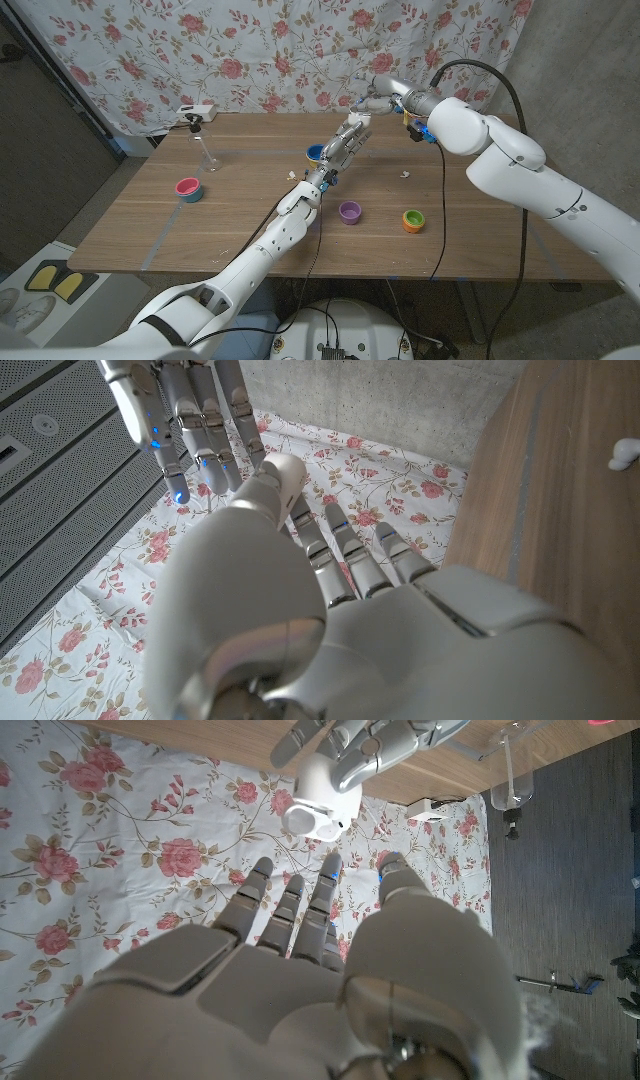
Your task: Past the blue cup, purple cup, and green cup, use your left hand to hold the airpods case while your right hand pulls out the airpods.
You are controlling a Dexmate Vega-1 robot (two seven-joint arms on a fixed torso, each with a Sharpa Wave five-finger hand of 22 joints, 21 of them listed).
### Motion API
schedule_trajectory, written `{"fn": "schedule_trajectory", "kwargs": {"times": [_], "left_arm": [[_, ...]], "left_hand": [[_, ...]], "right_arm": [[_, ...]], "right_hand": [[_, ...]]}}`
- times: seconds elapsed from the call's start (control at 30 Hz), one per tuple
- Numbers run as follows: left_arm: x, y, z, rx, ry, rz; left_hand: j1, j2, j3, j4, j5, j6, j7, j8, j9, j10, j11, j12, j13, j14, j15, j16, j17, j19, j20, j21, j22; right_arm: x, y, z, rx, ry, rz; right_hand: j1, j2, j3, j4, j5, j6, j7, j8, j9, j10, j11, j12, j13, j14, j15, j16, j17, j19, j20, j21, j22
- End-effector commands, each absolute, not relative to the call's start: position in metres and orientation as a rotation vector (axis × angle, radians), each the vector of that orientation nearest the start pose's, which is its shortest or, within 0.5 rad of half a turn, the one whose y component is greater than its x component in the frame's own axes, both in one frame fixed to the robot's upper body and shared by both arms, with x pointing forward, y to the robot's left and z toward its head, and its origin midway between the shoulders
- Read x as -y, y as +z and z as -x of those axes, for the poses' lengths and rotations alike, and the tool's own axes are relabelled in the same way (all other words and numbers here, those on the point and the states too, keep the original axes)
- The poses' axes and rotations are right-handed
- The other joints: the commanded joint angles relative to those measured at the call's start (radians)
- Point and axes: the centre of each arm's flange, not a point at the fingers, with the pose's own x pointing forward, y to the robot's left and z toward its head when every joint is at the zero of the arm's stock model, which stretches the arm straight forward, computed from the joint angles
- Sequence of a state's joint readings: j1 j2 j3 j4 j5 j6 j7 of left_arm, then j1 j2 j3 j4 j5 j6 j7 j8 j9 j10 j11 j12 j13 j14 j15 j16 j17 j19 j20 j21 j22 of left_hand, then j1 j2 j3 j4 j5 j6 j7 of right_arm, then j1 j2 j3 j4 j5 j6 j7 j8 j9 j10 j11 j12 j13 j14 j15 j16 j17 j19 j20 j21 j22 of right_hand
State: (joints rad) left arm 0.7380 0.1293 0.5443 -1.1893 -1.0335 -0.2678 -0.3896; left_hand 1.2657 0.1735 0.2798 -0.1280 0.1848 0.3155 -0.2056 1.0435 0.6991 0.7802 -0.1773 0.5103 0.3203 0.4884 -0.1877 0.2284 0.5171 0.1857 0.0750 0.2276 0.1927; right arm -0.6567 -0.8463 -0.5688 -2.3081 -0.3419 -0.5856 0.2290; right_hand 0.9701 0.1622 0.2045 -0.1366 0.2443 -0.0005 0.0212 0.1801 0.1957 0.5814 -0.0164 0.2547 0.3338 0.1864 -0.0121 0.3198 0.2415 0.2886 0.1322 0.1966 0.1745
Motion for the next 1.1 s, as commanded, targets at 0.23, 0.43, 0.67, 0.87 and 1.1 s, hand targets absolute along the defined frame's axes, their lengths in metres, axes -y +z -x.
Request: {"fn": "schedule_trajectory", "kwargs": {"times": [0.23,0.43,0.67,0.87,1.1], "left_arm": [[-0.0512,-0.0187,-0.6382,0.559,-0.83,0.577],[-0.0506,-0.017,-0.6374,0.561,-0.832,0.577],[-0.0499,-0.0168,-0.6378,0.563,-0.838,0.567],[-0.0512,-0.0159,-0.6363,0.571,-0.825,0.553],[-0.0521,-0.0175,-0.6352,0.567,-0.822,0.554]], "left_hand": [[0.004,0.007,0.01,0.0,0.007,-0.003,-0.001,0.01,0.002,0.04,-0.045,0.016,0.134,0.037,-0.039,-0.003,0.002,-0.003,0.001,0.002,0.002],[0.004,0.006,0.01,0.0,0.007,-0.003,-0.001,0.012,0.001,0.04,-0.045,0.016,0.136,0.037,-0.039,-0.003,0.003,-0.003,0.002,0.002,0.002],[0.004,0.006,0.01,0.0,0.007,-0.003,-0.001,0.013,0.001,0.04,-0.045,0.017,0.138,0.037,-0.039,-0.003,0.004,-0.004,0.002,0.002,0.002],[0.003,0.006,0.011,0.001,0.007,-0.003,-0.001,0.014,0.0,0.039,-0.045,0.016,0.14,0.036,-0.038,-0.004,0.004,-0.004,0.002,0.002,0.002],[0.002,0.007,0.012,0.002,0.008,-0.004,-0.001,0.014,-0.001,0.038,-0.045,0.016,0.141,0.036,-0.037,-0.004,0.004,-0.003,0.003,0.002,0.002]], "right_arm": [[0.1426,0.1375,-0.4796,0.704,0.113,1.292],[0.1434,0.137,-0.4813,0.701,0.12,1.291],[0.1432,0.1361,-0.4831,0.697,0.127,1.294],[0.1431,0.1359,-0.4838,0.691,0.124,1.299],[0.1415,0.1352,-0.4836,0.688,0.122,1.312]], "right_hand": [[0.004,0.007,0.006,0.005,0.009,-0.015,0.01,0.006,0.0,-0.007,-0.009,-0.01,-0.002,-0.009,0.001,0.004,0.003,-0.009,0.003,-0.001,0.002],[-0.001,0.012,0.008,0.01,0.011,-0.019,0.01,0.006,-0.001,-0.008,-0.009,-0.013,-0.005,-0.014,0.001,0.004,0.005,-0.013,0.004,-0.002,0.002],[0.007,0.041,0.036,0.02,0.023,-0.02,0.005,0.01,-0.001,-0.012,-0.018,-0.021,-0.012,-0.021,-0.004,0.005,0.012,-0.018,-0.004,-0.002,0.002],[0.006,0.036,0.043,0.023,0.027,-0.024,0.005,0.01,-0.001,-0.016,-0.015,-0.025,-0.014,-0.026,0.0,0.003,0.012,-0.021,-0.003,-0.003,0.002],[0.003,0.032,0.048,0.026,0.03,-0.025,0.006,0.011,-0.001,-0.018,-0.012,-0.028,-0.017,-0.027,0.0,0.002,0.012,-0.022,-0.001,-0.002,0.002]]}}
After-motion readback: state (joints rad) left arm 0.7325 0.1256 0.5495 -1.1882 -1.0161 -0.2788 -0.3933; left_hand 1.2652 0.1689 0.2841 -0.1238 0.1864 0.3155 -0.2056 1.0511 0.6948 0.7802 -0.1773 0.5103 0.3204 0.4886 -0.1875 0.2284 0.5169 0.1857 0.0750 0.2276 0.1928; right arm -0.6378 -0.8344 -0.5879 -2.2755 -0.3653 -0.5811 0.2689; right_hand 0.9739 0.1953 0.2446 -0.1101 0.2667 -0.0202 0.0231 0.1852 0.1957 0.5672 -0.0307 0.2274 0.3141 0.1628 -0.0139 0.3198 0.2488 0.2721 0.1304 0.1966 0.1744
